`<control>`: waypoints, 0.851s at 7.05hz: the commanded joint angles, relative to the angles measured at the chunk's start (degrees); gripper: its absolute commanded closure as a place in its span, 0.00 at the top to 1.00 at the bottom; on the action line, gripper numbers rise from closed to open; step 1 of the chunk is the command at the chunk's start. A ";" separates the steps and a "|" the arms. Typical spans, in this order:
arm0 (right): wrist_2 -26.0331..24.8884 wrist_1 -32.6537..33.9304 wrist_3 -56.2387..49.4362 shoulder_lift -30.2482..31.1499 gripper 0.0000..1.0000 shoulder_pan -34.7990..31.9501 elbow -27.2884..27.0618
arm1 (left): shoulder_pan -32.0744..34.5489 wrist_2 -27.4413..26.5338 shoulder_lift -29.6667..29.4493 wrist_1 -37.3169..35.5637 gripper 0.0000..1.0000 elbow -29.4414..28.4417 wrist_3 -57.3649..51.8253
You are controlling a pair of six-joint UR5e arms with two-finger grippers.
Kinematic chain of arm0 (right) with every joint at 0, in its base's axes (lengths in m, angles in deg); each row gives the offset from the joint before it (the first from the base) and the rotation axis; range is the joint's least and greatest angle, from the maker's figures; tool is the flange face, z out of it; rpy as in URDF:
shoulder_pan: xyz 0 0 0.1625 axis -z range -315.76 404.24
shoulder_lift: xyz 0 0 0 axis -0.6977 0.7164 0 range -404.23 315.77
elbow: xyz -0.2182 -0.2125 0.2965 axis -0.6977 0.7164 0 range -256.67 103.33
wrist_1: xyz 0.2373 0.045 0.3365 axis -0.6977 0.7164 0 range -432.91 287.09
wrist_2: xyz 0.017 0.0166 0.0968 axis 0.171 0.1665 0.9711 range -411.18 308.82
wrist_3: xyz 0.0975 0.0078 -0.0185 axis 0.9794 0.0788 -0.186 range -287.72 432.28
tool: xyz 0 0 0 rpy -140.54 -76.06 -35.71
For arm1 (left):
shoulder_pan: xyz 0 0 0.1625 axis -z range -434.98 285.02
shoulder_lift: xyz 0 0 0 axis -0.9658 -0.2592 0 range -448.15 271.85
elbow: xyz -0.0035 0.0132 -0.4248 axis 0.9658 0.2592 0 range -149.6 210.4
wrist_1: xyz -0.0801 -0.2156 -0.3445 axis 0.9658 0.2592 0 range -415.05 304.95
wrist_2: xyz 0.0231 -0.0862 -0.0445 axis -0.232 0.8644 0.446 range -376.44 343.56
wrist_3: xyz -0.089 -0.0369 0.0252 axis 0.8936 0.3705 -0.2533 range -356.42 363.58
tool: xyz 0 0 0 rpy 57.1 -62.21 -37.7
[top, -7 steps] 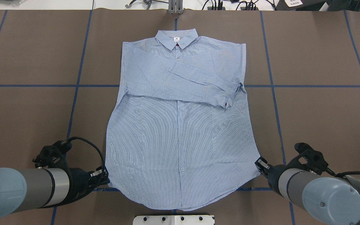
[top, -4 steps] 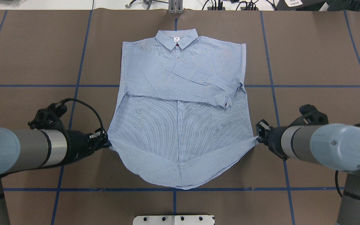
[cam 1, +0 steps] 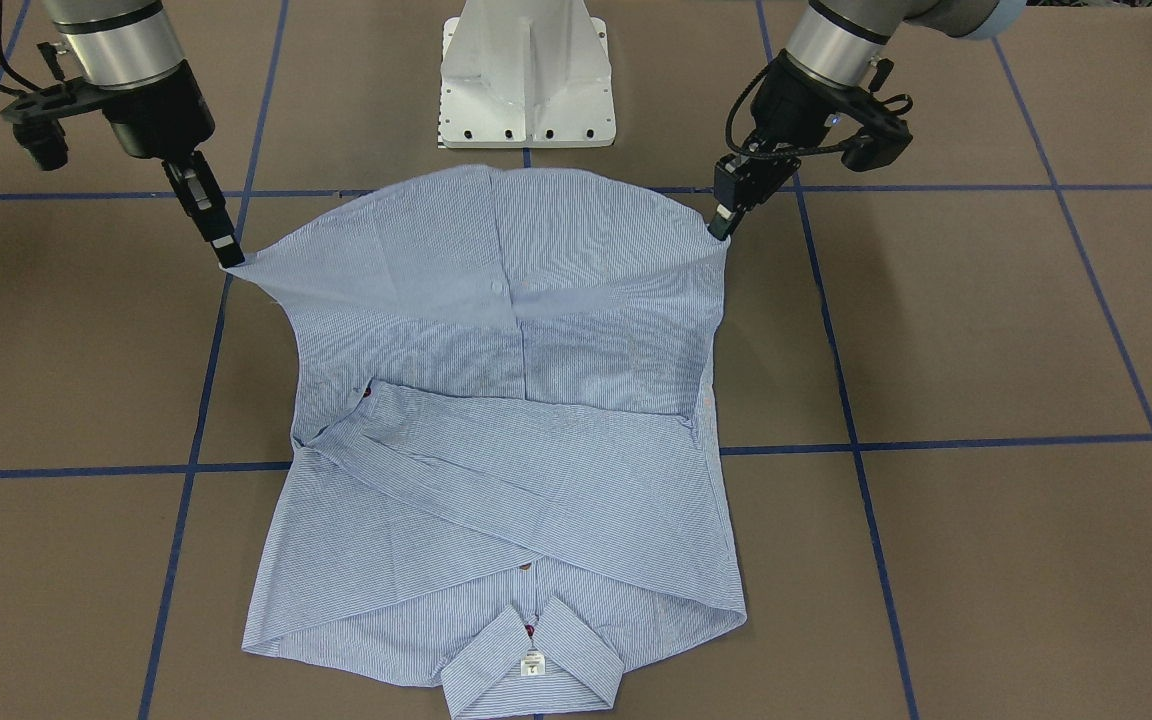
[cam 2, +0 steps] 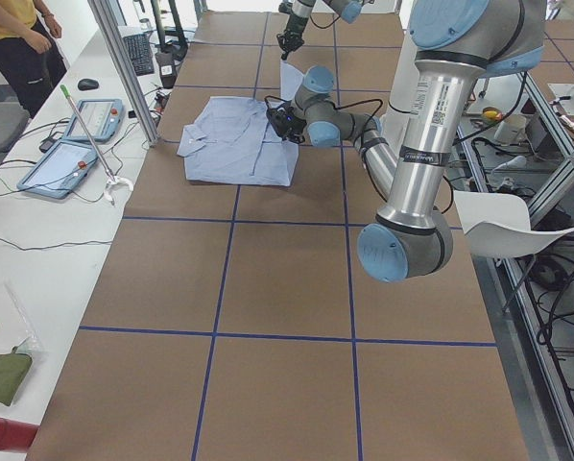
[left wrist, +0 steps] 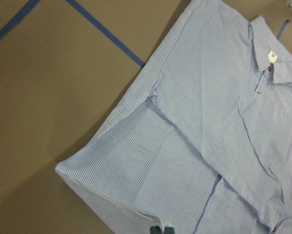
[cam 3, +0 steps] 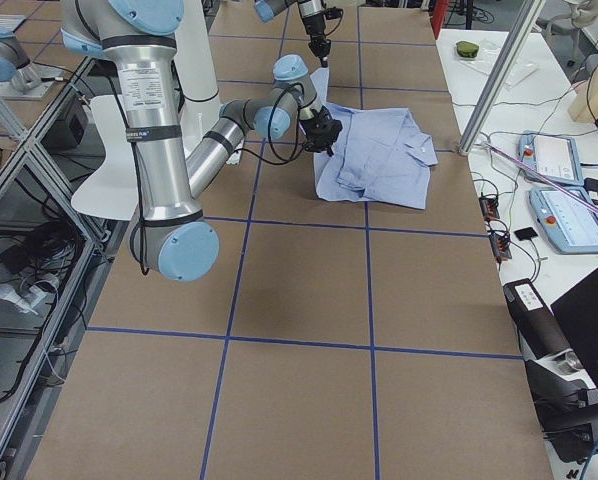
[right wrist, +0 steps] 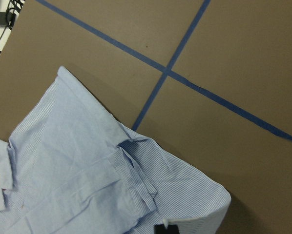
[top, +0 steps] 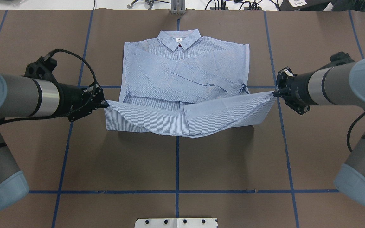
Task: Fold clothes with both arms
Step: 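Lift the hem with both grippers and fold it over toward the collar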
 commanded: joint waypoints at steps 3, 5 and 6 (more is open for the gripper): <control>0.10 -0.44 -2.71 -11.60 0.00 -5.00 15.92 | 6.28 2.63 -7.45 0.98 0.00 -10.37 -1.23; 0.54 -0.45 -8.50 -16.71 0.00 -7.72 24.02 | 8.30 2.45 -12.12 2.20 0.00 -18.90 -5.26; 0.54 -1.75 -10.01 -19.25 0.00 -7.73 28.93 | 8.40 2.37 -12.93 8.04 0.00 -24.77 -5.46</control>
